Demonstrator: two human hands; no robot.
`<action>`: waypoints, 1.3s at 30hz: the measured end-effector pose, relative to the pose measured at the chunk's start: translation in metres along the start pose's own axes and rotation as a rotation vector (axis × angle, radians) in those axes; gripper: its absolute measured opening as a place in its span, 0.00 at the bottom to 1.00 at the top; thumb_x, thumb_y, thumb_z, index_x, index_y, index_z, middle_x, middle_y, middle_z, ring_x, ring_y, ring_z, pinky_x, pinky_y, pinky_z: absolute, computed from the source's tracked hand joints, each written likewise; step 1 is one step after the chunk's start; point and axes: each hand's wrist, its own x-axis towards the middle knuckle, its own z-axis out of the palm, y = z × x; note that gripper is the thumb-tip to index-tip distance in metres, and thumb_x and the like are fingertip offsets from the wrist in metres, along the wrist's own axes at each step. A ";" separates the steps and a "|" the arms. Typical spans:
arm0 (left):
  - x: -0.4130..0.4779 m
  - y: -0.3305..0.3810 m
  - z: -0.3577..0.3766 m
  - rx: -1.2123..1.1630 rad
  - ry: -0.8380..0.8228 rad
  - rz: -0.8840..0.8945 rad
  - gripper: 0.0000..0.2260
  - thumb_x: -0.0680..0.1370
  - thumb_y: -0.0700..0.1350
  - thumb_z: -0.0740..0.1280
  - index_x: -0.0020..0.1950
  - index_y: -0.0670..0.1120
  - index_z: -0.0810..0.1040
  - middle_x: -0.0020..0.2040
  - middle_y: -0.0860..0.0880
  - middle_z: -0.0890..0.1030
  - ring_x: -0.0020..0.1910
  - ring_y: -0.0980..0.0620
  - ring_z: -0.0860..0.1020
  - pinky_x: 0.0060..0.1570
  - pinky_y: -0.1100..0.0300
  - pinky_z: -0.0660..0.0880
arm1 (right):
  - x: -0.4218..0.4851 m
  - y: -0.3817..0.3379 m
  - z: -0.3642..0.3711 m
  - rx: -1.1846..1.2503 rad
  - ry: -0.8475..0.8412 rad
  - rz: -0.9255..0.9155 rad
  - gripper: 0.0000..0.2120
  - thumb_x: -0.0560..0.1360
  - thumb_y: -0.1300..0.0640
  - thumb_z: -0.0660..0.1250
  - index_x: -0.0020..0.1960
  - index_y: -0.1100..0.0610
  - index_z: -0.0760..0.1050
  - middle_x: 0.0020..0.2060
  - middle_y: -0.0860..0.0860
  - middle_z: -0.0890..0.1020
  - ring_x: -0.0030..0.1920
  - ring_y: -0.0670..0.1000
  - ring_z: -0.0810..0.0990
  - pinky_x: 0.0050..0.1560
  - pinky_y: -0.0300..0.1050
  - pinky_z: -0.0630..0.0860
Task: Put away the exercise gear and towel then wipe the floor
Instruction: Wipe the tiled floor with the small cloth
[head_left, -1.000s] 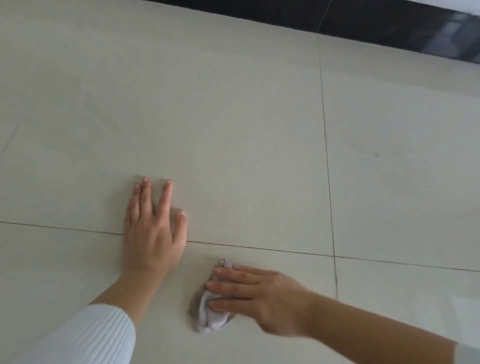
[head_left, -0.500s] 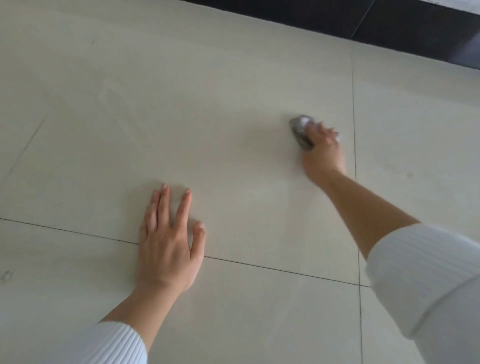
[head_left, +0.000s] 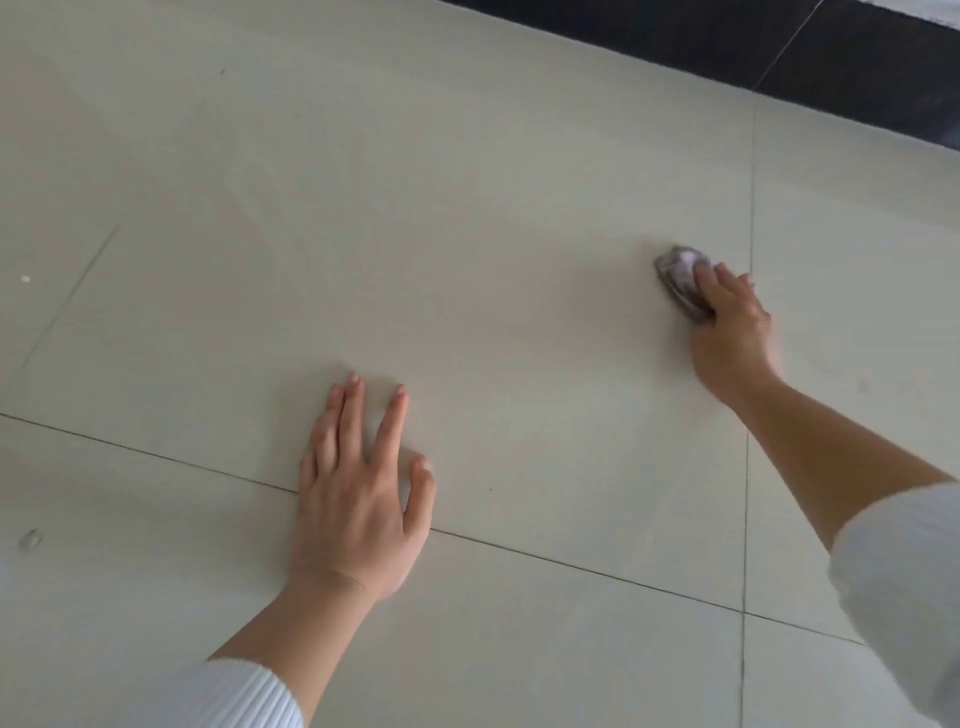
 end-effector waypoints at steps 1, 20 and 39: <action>0.000 0.000 0.000 0.005 0.003 0.003 0.28 0.77 0.56 0.51 0.76 0.49 0.61 0.77 0.41 0.57 0.76 0.42 0.54 0.71 0.49 0.54 | 0.013 -0.009 0.004 -0.034 0.029 0.113 0.33 0.72 0.70 0.55 0.76 0.54 0.60 0.74 0.54 0.62 0.76 0.59 0.52 0.74 0.49 0.52; 0.000 0.002 -0.003 0.005 -0.004 0.012 0.28 0.77 0.54 0.53 0.76 0.47 0.62 0.77 0.40 0.58 0.75 0.41 0.57 0.70 0.49 0.54 | 0.005 -0.038 0.023 0.120 -0.086 -0.451 0.25 0.74 0.71 0.60 0.65 0.50 0.75 0.67 0.49 0.73 0.70 0.54 0.68 0.73 0.47 0.59; 0.002 0.001 -0.002 0.016 -0.009 0.001 0.30 0.76 0.55 0.53 0.77 0.45 0.57 0.77 0.40 0.58 0.76 0.42 0.55 0.70 0.49 0.54 | -0.089 -0.081 0.032 0.000 -0.430 -0.920 0.29 0.71 0.72 0.57 0.69 0.55 0.71 0.71 0.50 0.70 0.73 0.51 0.63 0.74 0.40 0.56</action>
